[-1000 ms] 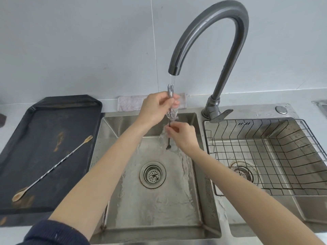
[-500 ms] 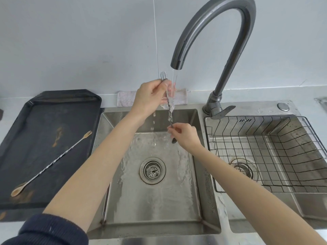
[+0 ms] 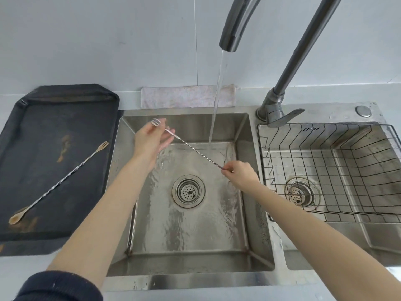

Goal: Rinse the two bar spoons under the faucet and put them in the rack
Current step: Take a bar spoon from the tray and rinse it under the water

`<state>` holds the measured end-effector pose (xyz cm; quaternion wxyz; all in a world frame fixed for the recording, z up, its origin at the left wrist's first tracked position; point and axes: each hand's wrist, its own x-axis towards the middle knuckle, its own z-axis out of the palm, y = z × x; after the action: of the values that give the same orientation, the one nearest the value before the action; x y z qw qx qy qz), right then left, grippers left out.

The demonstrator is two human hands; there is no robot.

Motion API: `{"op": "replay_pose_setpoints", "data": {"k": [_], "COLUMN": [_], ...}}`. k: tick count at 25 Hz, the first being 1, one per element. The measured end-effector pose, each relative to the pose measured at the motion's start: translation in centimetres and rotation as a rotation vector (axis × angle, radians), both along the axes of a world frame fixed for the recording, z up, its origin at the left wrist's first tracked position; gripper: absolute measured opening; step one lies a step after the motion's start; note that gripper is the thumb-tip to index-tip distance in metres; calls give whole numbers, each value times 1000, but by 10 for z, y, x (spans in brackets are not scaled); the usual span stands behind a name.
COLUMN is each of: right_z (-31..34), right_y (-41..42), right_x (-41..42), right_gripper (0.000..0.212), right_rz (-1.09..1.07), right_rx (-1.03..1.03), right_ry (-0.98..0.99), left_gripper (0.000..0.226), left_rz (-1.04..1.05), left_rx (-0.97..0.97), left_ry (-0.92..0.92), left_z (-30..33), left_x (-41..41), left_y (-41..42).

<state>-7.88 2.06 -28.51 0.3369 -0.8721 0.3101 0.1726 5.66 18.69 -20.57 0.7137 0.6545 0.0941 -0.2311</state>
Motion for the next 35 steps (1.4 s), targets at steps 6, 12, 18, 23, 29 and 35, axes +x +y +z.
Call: {"op": "replay_pose_setpoints", "data": {"k": [6,12,18,23,29,35], "right_z": [-25,-47,-67,-76,-79,-69], "right_y": [0,0,9,14,16,19], "right_x": [-3,0,7,8,4,3], "right_gripper": [22,22,24,27,29,31], "right_rz": [131,154,150,185,210,280], "right_rx": [-40,-105,-116,-128,-114,-97], "right_ry": [122,219,234,245,265,267], "left_gripper": [37,34,20,18,32,26], "left_rz": [76,77,-14,32,40,-82], "left_rx": [246,468,609,592,582,683], "left_ry": [208,349,412,452,451,430], "left_z": [-72,-128,-156,-159,-163,-156], "left_x": [-7,-17,-20,-23,-25,-29], "left_y": [29,50,60,59,60,58]}}
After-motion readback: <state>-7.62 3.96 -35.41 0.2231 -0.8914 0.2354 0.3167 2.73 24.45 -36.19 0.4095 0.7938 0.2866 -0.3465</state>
